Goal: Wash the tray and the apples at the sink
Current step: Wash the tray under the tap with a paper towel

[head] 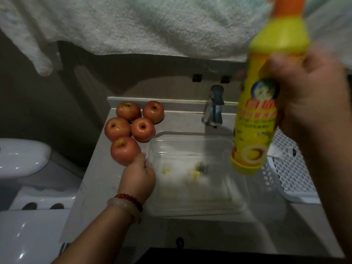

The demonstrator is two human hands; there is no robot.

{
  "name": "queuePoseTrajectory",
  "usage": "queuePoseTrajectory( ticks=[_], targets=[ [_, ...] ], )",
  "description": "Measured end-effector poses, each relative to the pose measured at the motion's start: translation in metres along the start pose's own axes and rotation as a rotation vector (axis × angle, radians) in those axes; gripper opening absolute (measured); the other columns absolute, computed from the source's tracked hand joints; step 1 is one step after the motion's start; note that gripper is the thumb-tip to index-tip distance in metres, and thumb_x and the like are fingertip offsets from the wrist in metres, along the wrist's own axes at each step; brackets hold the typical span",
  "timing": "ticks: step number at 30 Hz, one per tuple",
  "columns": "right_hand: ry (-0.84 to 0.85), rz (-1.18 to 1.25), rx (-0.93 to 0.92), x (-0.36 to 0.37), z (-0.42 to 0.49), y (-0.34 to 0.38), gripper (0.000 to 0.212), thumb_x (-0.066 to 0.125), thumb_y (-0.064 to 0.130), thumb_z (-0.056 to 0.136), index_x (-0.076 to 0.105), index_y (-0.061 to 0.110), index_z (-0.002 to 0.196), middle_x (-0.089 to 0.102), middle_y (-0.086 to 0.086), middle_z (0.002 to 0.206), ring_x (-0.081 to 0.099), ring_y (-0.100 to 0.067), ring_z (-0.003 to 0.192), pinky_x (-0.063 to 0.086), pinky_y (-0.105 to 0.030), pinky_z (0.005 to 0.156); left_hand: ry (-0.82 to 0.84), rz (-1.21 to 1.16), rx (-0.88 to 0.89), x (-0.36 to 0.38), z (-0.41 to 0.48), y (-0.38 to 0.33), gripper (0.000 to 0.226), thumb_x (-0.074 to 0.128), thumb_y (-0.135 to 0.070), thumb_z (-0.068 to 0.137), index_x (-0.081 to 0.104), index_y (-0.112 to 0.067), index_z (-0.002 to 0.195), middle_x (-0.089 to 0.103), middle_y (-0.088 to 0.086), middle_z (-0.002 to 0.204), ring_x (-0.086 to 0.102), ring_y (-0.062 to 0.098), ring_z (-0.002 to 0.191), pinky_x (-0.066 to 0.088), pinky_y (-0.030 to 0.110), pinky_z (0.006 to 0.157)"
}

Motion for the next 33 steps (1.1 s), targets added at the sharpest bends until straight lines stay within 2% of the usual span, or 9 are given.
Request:
queuePoseTrajectory(
  ticks=[2, 4, 7, 9, 11, 15, 18, 24, 33],
  targets=[
    [0.135, -0.362, 0.041, 0.003, -0.015, -0.009, 0.039, 0.081, 0.05, 0.064, 0.061, 0.038, 0.095, 0.067, 0.022, 0.083, 0.062, 0.007, 0.079, 0.049, -0.01, 0.071, 0.0, -0.007, 0.023, 0.001, -0.001, -0.001, 0.014, 0.048, -0.01, 0.095, 0.051, -0.02, 0.087, 0.056, 0.0, 0.076, 0.054, 0.012, 0.068, 0.038, 0.021, 0.056],
    [0.327, -0.664, 0.036, 0.014, -0.029, -0.02, 0.047, 0.079, 0.053, 0.062, 0.06, 0.04, 0.104, 0.063, 0.024, 0.09, 0.057, 0.012, 0.085, 0.041, -0.002, 0.069, 0.019, -0.02, 0.047, 0.0, -0.003, -0.004, 0.015, 0.048, -0.009, 0.096, 0.047, -0.024, 0.092, 0.054, -0.007, 0.078, 0.051, 0.005, 0.07, 0.036, 0.018, 0.057],
    [0.649, -0.948, 0.091, 0.031, -0.043, -0.05, 0.062, 0.078, 0.05, 0.069, 0.055, 0.03, 0.124, 0.06, 0.01, 0.113, 0.056, -0.007, 0.102, 0.045, -0.02, 0.082, 0.036, -0.012, 0.073, 0.0, -0.003, -0.005, 0.016, 0.049, -0.008, 0.096, 0.048, -0.025, 0.098, 0.052, -0.009, 0.078, 0.051, 0.009, 0.072, 0.035, 0.02, 0.059],
    [0.785, -1.133, 0.089, 0.039, -0.049, -0.072, 0.069, 0.076, 0.048, 0.074, 0.048, 0.025, 0.133, 0.055, 0.0, 0.127, 0.055, -0.019, 0.111, 0.047, -0.036, 0.09, 0.02, 0.011, 0.08, 0.001, 0.0, -0.005, 0.014, 0.05, -0.008, 0.094, 0.055, -0.018, 0.103, 0.054, -0.004, 0.08, 0.052, 0.016, 0.076, 0.035, 0.023, 0.067],
    [0.873, -1.309, 0.11, 0.045, -0.054, -0.087, 0.071, 0.072, 0.047, 0.079, 0.042, 0.021, 0.137, 0.05, -0.004, 0.134, 0.054, -0.024, 0.114, 0.048, -0.039, 0.092, 0.015, 0.021, 0.075, 0.002, 0.001, -0.004, 0.016, 0.05, -0.007, 0.094, 0.058, -0.01, 0.107, 0.058, 0.003, 0.085, 0.055, 0.022, 0.08, 0.037, 0.024, 0.07],
    [0.932, -1.47, 0.082, 0.057, -0.058, -0.102, 0.06, 0.07, 0.043, 0.081, 0.045, 0.018, 0.129, 0.05, -0.006, 0.127, 0.055, -0.028, 0.109, 0.049, -0.036, 0.082, 0.015, 0.054, 0.105, 0.005, 0.003, 0.001, 0.018, 0.05, -0.007, 0.093, 0.06, -0.005, 0.108, 0.064, 0.014, 0.091, 0.059, 0.03, 0.083, 0.04, 0.028, 0.07],
    [0.947, -1.553, 0.071, 0.063, -0.056, -0.106, 0.054, 0.072, 0.034, 0.082, 0.046, 0.019, 0.128, 0.05, -0.006, 0.121, 0.055, -0.028, 0.106, 0.038, -0.032, 0.07, 0.019, 0.048, 0.107, 0.005, 0.003, 0.004, 0.021, 0.049, -0.006, 0.093, 0.06, -0.005, 0.111, 0.064, 0.015, 0.092, 0.059, 0.031, 0.084, 0.04, 0.027, 0.071],
    [0.964, -1.636, 0.07, 0.066, -0.053, -0.106, 0.055, 0.072, 0.027, 0.083, 0.046, 0.021, 0.131, 0.049, -0.007, 0.123, 0.054, -0.027, 0.109, 0.035, -0.032, 0.07, 0.019, 0.048, 0.13, 0.004, 0.005, 0.006, 0.022, 0.05, -0.004, 0.091, 0.061, -0.003, 0.11, 0.065, 0.018, 0.093, 0.06, 0.034, 0.086, 0.047, 0.033, 0.075],
    [0.968, -1.644, 0.08, 0.068, -0.052, -0.108, 0.054, 0.072, 0.029, 0.082, 0.048, 0.022, 0.13, 0.051, -0.006, 0.12, 0.054, -0.026, 0.106, 0.038, -0.032, 0.07, 0.018, 0.053, 0.157, 0.004, 0.01, 0.007, 0.022, 0.048, -0.005, 0.091, 0.06, -0.005, 0.11, 0.063, 0.015, 0.086, 0.06, 0.032, 0.079, 0.047, 0.032, 0.071]
  ],
)
Point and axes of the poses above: each hand's wrist, its own z-axis towards the middle knuckle, its own x-axis out of the palm, y = z × x, the point moved 2 cm from there along z, towards the middle knuckle
